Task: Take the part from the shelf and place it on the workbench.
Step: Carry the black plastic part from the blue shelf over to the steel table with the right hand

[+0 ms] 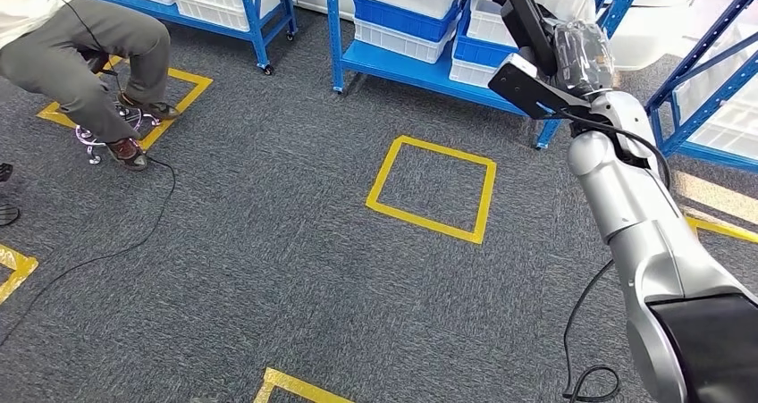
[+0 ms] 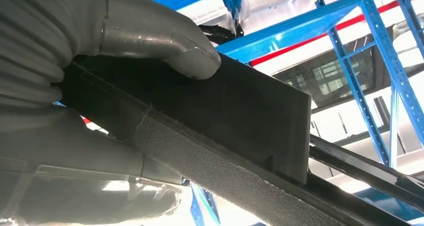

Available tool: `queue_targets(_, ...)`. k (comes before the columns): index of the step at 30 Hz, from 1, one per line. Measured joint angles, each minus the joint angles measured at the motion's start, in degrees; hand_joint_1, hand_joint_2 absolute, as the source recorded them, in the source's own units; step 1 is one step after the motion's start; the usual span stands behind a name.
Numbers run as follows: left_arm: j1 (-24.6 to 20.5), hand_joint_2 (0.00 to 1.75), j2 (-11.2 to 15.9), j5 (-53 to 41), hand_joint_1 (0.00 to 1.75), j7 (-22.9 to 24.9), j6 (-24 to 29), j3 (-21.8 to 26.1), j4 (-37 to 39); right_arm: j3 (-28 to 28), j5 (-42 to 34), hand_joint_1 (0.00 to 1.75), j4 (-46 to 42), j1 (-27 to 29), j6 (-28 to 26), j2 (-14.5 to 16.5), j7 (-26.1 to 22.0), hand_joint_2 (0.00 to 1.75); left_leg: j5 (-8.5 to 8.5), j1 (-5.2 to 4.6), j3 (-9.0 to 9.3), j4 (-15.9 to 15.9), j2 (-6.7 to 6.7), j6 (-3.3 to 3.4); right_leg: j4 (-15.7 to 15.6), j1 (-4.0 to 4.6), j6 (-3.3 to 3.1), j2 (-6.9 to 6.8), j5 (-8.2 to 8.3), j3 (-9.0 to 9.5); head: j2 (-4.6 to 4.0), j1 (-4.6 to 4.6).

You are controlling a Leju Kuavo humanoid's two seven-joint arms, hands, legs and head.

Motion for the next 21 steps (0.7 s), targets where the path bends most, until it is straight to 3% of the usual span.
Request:
queue_targets(2,-0.1,1.75,-0.1,-0.2,0.00,0.0,0.0,0.0,0.0,0.1,1.0,1.75,-0.3,-0.2,-0.1,0.1,-0.1,1.75,0.64,-0.19,-0.46,0.0,-0.31,-0.66,-5.2,0.53,-0.44,0.64,1.05,2.94,0.00,-0.06)
queue_targets(4,-0.2,1.75,-0.1,-0.4,0.00,0.0,0.0,0.0,0.0,0.3,1.7,1.75,-0.5,-0.3,-0.1,0.2,0.0,1.75,1.36,-0.31,-0.77,-0.2,-0.55,-1.32,-5.7,0.99,-1.05,0.41,1.60,2.99,0.00,-0.09)
queue_targets(6,-0.1,1.75,0.0,-0.4,0.00,0.0,0.0,0.0,0.0,0.5,2.1,1.75,-0.7,-0.3,-0.1,0.3,0.0,1.75,1.06,-0.15,-1.32,0.3,-0.68,-1.85,-6.0,0.14,-1.78,-0.31,2.38,2.86,0.00,-0.11)
queue_targets(8,-0.1,1.75,0.1,-0.4,0.00,0.0,0.0,0.0,0.0,0.6,2.3,1.75,-1.1,-0.4,-0.1,0.6,0.1,1.75,-2.10,0.11,-3.28,4.8,-0.47,-2.48,-6.3,-0.57,-2.61,-1.20,3.03,2.66,0.00,-0.21)
queue_targets(10,-0.1,1.75,0.1,-0.5,0.00,0.0,0.0,0.0,0.0,0.7,2.4,1.75,-1.3,-0.5,0.0,0.8,0.1,1.75,-6.16,0.35,-6.18,12.4,-0.30,-3.18,-6.3,-0.38,-3.00,-2.07,3.26,2.30,0.00,-0.26)
queue_targets(11,-0.1,1.75,0.1,-0.5,0.00,0.0,0.0,0.0,0.0,0.7,2.5,1.75,-1.4,-0.5,0.0,0.9,0.1,1.75,-7.16,0.51,-7.04,15.1,-0.23,-3.47,-6.3,-0.34,-3.04,-2.54,3.33,2.17,0.00,-0.26)
queue_targets(12,0.0,1.75,0.1,-0.6,0.00,0.0,0.0,0.0,0.0,0.8,2.5,1.75,-1.4,-0.4,0.1,1.0,0.1,1.75,-7.17,0.72,-6.90,15.7,-0.05,-3.73,-6.2,-0.35,-3.04,-3.04,3.38,2.07,0.00,-0.27)
queue_targets(13,0.0,1.75,0.1,-0.7,0.00,0.0,0.0,0.0,0.0,0.8,2.5,1.75,-1.4,-0.4,0.2,1.1,0.1,1.75,-6.25,0.99,-5.61,14.0,0.31,-3.98,-6.1,-0.42,-3.03,-3.57,3.42,2.00,0.00,-0.27)
queue_targets(15,0.0,1.75,0.1,-0.9,0.00,0.1,0.0,0.0,0.0,0.9,2.5,1.75,-1.4,-0.5,0.3,1.1,0.1,1.75,-3.58,1.45,-1.07,6.8,2.24,-4.43,-5.7,-0.46,-2.69,-4.56,3.24,1.89,0.00,-0.29)
queue_targets(16,0.0,1.75,0.0,-0.9,0.00,0.2,0.0,0.0,0.0,0.8,2.7,1.75,-1.5,-0.5,0.3,1.0,0.2,1.75,-2.73,1.46,0.61,3.8,3.07,-4.24,-5.4,-0.27,-2.36,-5.01,3.06,1.74,0.00,-0.27)
queue_targets(18,-0.1,1.75,-0.1,-0.9,0.00,0.2,0.0,0.0,0.0,0.9,3.0,1.75,-1.7,-0.7,0.3,1.1,0.3,1.75,-2.43,1.07,1.47,1.5,3.65,-3.44,-5.0,0.43,-1.59,-5.72,2.94,1.45,0.00,-0.14)
queue_targets(20,-0.1,1.75,-0.2,-0.9,0.00,0.2,0.0,0.0,0.0,1.0,3.2,1.75,-1.7,-0.8,0.4,1.3,0.3,1.75,-2.05,0.68,1.19,1.2,2.52,-2.28,-5.0,0.73,-0.85,-6.42,2.92,1.14,0.00,0.01)
queue_targets(21,-0.1,1.75,-0.3,-0.9,0.00,0.2,0.0,0.0,0.0,1.0,3.3,1.75,-1.7,-0.8,0.5,1.4,0.4,1.75,-1.77,0.59,1.16,0.9,1.97,-1.74,-4.6,0.57,-0.60,-6.03,2.51,0.84,0.00,0.05)
